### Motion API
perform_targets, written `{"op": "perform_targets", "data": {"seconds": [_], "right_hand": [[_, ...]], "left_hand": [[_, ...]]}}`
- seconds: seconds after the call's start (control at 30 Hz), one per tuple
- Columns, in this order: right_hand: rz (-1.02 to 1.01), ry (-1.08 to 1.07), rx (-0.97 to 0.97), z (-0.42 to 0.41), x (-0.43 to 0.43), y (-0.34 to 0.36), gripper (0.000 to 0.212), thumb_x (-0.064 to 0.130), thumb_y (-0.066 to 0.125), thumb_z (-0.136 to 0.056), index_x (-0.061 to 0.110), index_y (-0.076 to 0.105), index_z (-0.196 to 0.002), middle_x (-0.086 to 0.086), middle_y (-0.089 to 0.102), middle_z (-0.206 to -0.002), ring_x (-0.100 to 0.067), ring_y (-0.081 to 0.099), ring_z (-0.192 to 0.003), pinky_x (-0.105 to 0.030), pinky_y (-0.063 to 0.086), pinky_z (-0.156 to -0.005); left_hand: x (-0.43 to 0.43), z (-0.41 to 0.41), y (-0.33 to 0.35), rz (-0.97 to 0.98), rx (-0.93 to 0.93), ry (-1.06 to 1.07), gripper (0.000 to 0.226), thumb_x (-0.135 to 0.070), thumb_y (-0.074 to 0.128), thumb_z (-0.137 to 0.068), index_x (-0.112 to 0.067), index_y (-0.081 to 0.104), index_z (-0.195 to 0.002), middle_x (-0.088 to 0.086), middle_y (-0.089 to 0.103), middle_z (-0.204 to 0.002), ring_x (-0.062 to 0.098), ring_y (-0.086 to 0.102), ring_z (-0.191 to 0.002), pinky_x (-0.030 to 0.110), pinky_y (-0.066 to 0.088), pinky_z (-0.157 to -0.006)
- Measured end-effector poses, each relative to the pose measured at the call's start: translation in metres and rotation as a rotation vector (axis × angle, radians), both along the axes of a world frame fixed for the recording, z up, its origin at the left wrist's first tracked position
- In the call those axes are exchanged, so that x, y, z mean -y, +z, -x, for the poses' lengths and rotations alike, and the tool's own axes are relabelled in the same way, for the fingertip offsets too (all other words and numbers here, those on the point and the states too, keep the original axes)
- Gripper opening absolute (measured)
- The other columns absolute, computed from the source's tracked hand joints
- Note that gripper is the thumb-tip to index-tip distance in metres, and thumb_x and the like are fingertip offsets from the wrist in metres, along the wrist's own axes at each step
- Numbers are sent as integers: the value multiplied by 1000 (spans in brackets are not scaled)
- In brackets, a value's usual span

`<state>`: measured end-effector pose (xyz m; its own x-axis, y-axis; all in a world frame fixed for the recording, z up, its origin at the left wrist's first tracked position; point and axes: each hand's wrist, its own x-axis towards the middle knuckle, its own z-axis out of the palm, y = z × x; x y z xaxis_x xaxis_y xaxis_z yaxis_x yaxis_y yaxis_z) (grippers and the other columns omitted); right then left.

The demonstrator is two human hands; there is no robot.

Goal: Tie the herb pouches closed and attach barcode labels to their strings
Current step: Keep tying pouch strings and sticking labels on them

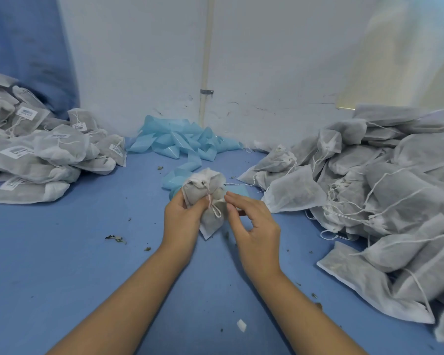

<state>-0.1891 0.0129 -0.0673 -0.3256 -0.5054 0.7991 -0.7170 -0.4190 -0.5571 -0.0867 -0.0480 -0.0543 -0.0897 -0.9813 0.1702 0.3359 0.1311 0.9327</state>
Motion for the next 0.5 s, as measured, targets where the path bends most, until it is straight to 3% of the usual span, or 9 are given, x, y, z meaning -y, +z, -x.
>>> {"op": "perform_targets", "data": {"seconds": [0.13, 0.27, 0.5], "right_hand": [[23, 1, -111, -2, 0, -1, 15, 9, 65, -85, 7, 74, -97, 3, 71, -103, -5, 59, -96, -16, 44, -90], [15, 13, -152, 0, 0, -1, 14, 5, 66, -84, 6, 74, -96, 0, 71, -105, -5, 58, -98, -23, 47, -90], [3, -39, -272, -1, 1, 0, 16, -1, 71, -79, 5, 75, -93, -4, 72, -104, -18, 64, -95, -18, 44, -91]], "left_hand": [[0, 2, 5, -100, -118, -21, 18, 1, 65, -84, -12, 68, -95, 8, 73, -95, 22, 68, -90, 35, 53, -85], [1, 1, 10, -202, -187, -48, 26, -1, 63, -85, -4, 65, -110, 17, 70, -105, 30, 67, -97, 46, 51, -94], [2, 2, 16, -328, -283, -94, 23, 0, 58, -86, -4, 63, -109, 17, 65, -101, 27, 64, -85, 40, 51, -84]]}}
